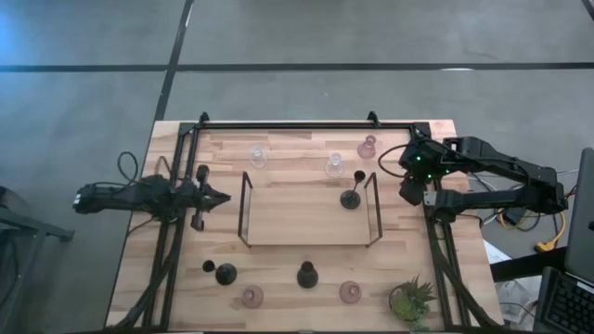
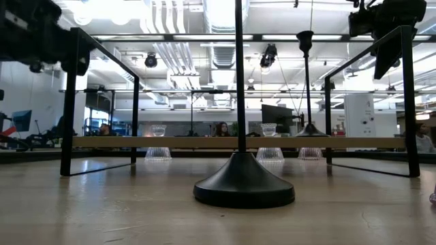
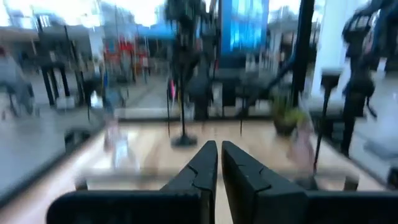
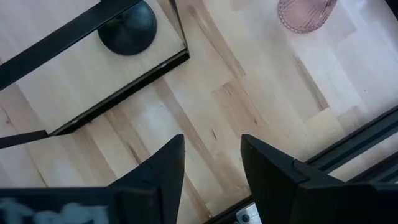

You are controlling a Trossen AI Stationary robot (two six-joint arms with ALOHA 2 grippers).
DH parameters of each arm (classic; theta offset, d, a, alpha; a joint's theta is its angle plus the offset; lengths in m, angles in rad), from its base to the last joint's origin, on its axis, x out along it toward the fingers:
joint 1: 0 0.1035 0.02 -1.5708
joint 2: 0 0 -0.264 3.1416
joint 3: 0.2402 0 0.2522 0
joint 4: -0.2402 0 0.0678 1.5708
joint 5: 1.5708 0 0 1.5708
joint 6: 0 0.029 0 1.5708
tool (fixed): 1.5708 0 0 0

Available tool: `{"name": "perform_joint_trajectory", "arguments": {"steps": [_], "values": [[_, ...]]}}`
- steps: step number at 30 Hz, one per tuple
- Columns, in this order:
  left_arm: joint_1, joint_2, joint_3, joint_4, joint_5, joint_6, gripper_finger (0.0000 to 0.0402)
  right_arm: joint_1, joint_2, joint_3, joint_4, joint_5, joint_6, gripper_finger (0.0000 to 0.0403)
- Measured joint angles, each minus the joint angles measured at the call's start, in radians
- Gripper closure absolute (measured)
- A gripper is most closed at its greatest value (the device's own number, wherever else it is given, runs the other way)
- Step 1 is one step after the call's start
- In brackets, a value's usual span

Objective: Pick & Place candle stick holders
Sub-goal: Put the left black candle holder on the shelf

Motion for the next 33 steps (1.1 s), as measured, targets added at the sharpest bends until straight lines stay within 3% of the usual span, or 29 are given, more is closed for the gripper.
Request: {"name": "perform_joint_trajectory", "arguments": {"steps": [4, 8, 12, 21, 26, 33], "values": [[0.0, 0.0, 0.014, 0.117, 0.001, -0.004, 0.0374, 0.0, 0.0, 0.0, 0.002, 0.001, 0.001, 0.0261], [0.0, 0.002, 0.089, 0.123, 0.046, -0.097, 0.0374, 0.0, 0.0, 0.0, 0.003, 0.003, 0.0, 0.0267], [-0.004, 0.059, 0.17, 0.028, 0.201, -0.086, 0.0374, 0.0, 0.0, 0.0, 0.004, 0.016, -0.001, 0.0273], [-0.075, 0.354, 0.439, -0.226, 0.32, -0.175, 0.0374, 0.0, 0.0, -0.001, 0.005, 0.019, 0.012, 0.0284], [-0.198, 0.536, 0.629, -0.469, 0.126, -0.197, 0.0374, 0.0, 0.0, -0.002, 0.005, 0.019, 0.02, 0.0288], [-0.441, 0.753, 0.845, -0.747, -0.143, -0.422, 0.0374, 0.0, 0.0, -0.003, 0.005, 0.018, 0.019, 0.0293]]}}
